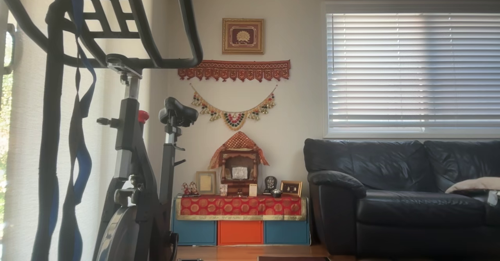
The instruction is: Sort medicines into box.
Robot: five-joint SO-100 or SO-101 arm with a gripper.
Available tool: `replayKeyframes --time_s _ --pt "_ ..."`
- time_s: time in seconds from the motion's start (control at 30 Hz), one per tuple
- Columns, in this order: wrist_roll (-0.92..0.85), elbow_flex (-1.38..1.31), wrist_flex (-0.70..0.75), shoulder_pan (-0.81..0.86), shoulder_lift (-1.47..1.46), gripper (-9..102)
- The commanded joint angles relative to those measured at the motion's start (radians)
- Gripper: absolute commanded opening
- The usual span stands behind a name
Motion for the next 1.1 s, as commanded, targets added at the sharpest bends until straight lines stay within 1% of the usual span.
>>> replayKeyframes --time_s 0.0,0.2,0.43,0.67,0.87,1.07 --pt "0.066 -0.152 0.028 -0.077 0.011 1" --pt "0.184 -0.152 0.037 -0.213 0.021 1" --pt "0.327 -0.129 -0.043 -0.382 -0.028 1" --pt "0.399 -0.127 -0.091 -0.505 -0.075 1" --pt "0.502 -0.126 -0.13 -0.568 -0.112 1" --pt "0.526 -0.132 -0.192 -0.581 -0.15 1"
